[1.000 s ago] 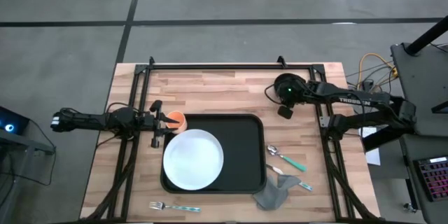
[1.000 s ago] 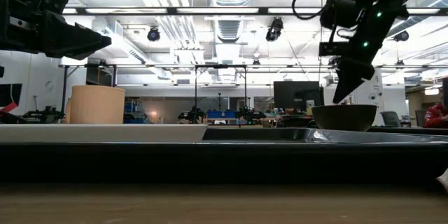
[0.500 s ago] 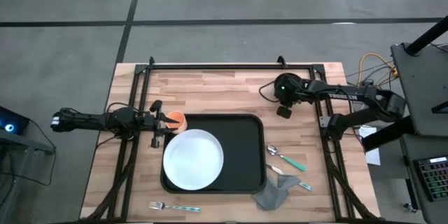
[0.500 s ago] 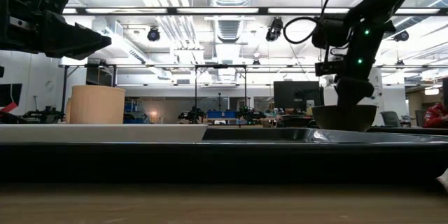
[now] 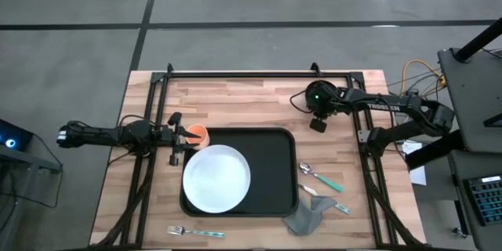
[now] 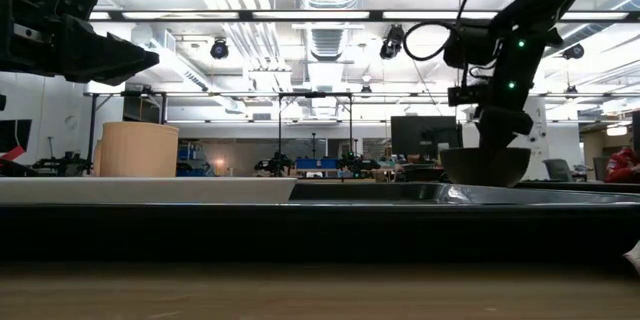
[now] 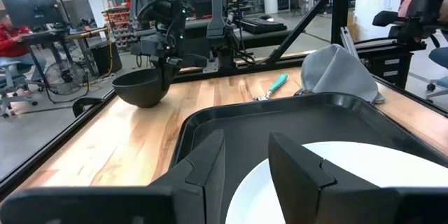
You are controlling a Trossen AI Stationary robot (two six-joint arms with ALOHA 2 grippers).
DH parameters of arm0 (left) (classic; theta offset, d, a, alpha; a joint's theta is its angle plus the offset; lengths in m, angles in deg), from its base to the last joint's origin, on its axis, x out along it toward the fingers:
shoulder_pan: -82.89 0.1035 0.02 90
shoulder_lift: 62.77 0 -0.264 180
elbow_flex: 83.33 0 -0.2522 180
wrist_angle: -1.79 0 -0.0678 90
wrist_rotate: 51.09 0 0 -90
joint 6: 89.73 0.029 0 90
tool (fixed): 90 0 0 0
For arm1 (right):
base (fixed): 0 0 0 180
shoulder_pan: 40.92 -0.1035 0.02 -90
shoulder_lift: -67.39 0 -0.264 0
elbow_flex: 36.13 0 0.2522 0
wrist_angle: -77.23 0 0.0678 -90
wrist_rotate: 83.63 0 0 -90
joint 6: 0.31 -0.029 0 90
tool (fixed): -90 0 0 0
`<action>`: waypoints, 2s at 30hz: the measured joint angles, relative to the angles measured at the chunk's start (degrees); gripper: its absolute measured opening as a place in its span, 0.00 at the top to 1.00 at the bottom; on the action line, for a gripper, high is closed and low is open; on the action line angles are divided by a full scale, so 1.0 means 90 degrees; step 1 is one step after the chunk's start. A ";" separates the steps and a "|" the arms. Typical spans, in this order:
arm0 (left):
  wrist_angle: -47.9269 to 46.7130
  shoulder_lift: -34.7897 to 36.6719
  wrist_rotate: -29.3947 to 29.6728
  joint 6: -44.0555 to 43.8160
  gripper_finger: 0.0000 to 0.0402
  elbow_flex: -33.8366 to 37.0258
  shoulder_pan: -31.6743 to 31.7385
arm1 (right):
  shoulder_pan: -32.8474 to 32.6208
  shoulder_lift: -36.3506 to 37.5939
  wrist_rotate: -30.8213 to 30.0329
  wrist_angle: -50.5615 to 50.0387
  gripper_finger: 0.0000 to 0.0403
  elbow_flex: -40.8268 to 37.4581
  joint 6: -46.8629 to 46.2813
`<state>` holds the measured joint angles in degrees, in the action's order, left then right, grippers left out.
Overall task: Set up tray
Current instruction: Put the bowl onto the plate
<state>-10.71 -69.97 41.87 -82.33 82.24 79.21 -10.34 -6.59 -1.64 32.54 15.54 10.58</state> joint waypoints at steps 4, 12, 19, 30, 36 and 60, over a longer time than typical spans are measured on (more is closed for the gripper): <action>-0.0001 0.0000 -0.0001 0.0001 0.77 0.0000 0.0001 | -0.0203 0.0000 0.0066 0.0003 0.98 0.0127 -0.0014; -0.0002 0.0000 0.0000 0.0000 0.77 0.0000 0.0002 | -0.1347 0.0000 0.0087 -0.0010 0.98 0.0383 0.0331; 0.0000 0.0000 0.0000 0.0000 0.77 0.0000 0.0002 | -0.2328 0.0005 0.0088 0.0001 0.98 0.0869 0.0314; -0.0001 0.0000 -0.0002 0.0000 0.77 0.0000 0.0000 | -0.3516 -0.0517 0.0251 0.0059 0.98 0.1702 0.0382; -0.0002 0.0000 -0.0002 0.0000 0.77 0.0000 0.0002 | -0.3970 -0.1560 0.0254 0.0019 0.98 0.2610 0.0908; 0.0000 -0.0141 0.0000 0.0000 0.77 0.0000 0.0002 | -0.4914 -0.4849 0.0894 0.0023 0.98 0.5979 0.2450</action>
<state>-10.71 -71.24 41.87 -82.33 82.24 79.23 -54.57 -50.23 6.40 32.76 69.34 32.63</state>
